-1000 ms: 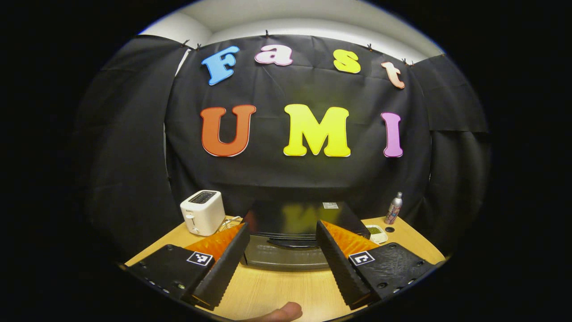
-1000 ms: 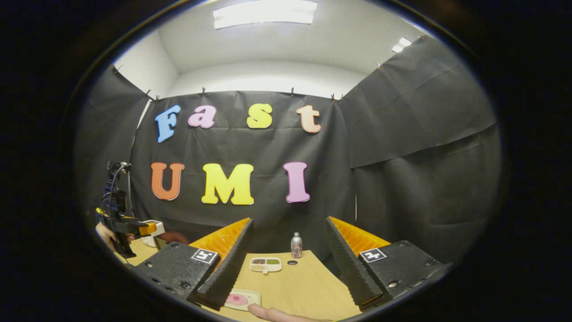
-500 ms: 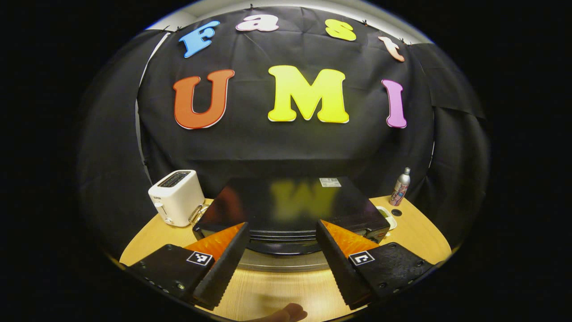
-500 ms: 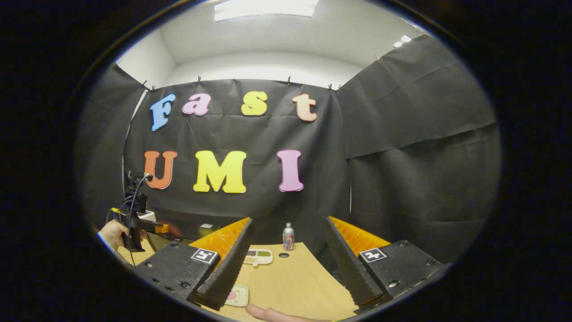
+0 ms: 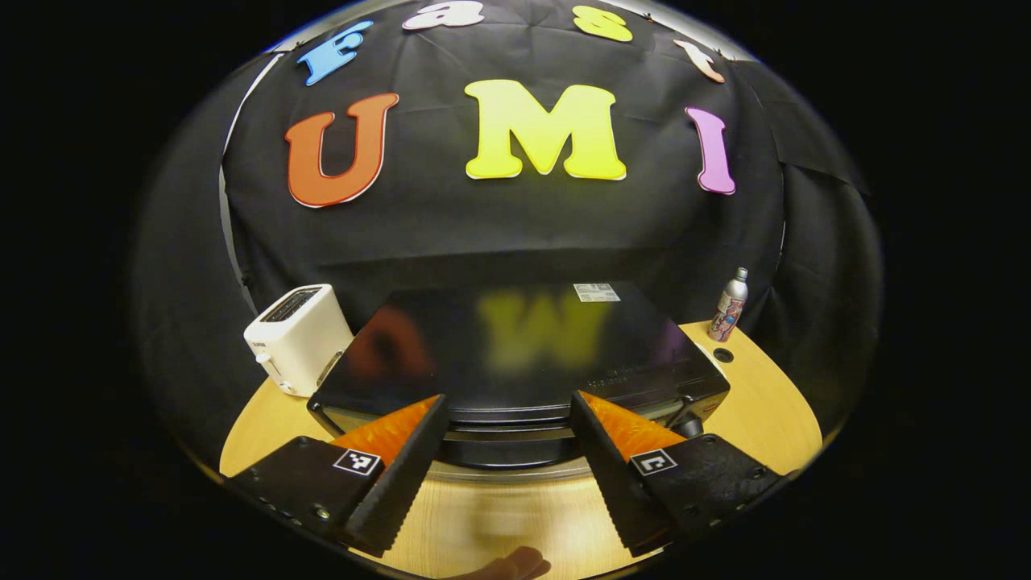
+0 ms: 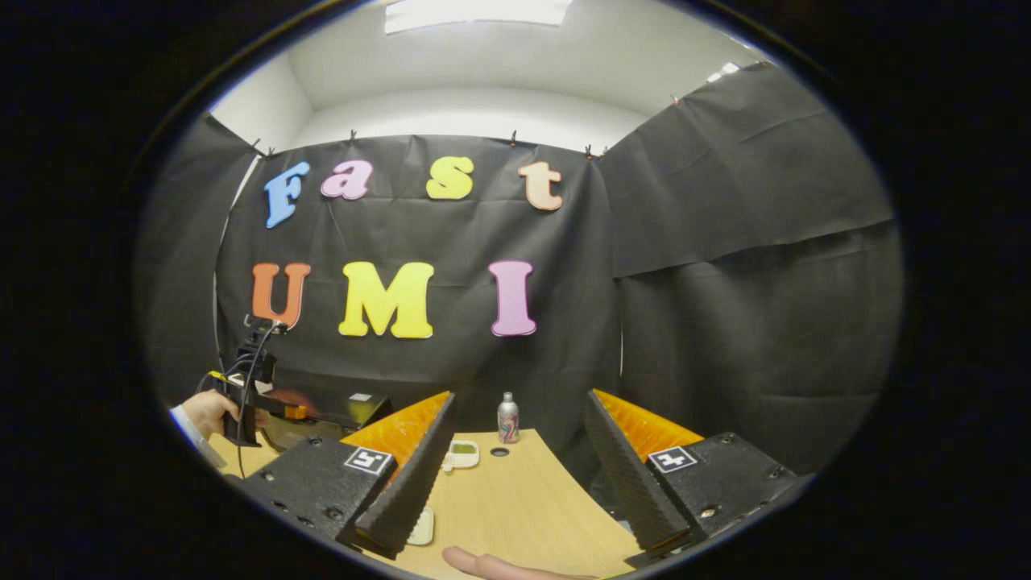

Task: Open the electric oven with the left hand, put the food in, and close the electric oven.

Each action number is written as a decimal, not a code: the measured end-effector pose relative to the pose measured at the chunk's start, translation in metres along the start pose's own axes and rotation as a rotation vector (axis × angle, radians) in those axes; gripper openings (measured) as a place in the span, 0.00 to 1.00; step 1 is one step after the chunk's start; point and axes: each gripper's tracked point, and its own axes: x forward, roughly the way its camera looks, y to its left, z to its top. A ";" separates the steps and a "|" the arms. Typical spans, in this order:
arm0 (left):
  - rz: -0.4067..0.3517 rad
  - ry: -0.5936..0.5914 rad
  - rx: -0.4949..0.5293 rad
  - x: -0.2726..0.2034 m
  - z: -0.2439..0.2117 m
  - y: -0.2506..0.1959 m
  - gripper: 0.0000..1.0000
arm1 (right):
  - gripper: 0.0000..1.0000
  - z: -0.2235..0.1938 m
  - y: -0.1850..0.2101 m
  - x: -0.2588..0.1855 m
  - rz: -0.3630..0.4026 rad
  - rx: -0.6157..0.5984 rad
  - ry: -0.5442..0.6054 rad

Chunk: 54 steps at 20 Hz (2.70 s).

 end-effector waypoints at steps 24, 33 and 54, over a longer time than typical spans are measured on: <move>-0.028 0.095 0.013 -0.091 -0.113 -0.016 0.98 | 0.97 0.010 0.027 -0.044 0.071 -0.014 -0.014; -0.018 0.165 -0.041 -0.082 -0.149 -0.007 0.98 | 0.97 -0.003 0.028 -0.039 0.076 -0.046 0.020; -0.013 0.045 -0.014 -0.075 -0.091 -0.019 0.94 | 0.97 -0.021 0.026 -0.022 0.070 -0.044 0.052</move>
